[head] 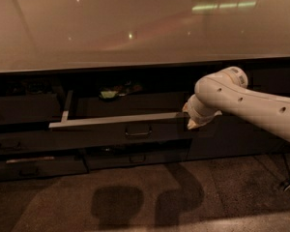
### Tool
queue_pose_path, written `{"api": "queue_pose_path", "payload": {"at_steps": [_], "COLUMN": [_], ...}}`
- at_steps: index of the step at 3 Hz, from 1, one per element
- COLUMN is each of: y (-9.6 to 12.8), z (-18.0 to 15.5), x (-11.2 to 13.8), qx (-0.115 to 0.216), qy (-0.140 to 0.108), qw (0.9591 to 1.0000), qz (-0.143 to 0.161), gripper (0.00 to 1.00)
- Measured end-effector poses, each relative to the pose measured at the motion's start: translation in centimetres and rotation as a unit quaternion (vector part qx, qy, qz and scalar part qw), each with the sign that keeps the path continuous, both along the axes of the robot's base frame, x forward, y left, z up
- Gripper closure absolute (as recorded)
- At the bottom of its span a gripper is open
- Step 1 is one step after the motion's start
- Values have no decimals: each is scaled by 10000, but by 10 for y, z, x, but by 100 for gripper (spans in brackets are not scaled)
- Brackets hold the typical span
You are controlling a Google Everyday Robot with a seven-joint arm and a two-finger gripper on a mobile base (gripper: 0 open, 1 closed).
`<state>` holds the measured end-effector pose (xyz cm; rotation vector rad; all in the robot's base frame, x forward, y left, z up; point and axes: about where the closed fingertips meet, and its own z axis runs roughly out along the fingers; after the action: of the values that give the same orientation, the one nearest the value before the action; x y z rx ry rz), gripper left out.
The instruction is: Open top drawer
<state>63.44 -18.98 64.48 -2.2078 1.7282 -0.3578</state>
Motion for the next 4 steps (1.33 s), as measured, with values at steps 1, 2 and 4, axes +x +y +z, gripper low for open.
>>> {"api": "queue_pose_path", "payload": {"at_steps": [1, 2, 4], "y": [8, 12, 12], "z": [34, 72, 113], "x": [-2, -10, -23], "qx": [-27, -156, -192], "qy": [-256, -550, -892], "qw": [9997, 9983, 9956], "qz": [-59, -140, -193], "gripper": [11, 0, 0]}}
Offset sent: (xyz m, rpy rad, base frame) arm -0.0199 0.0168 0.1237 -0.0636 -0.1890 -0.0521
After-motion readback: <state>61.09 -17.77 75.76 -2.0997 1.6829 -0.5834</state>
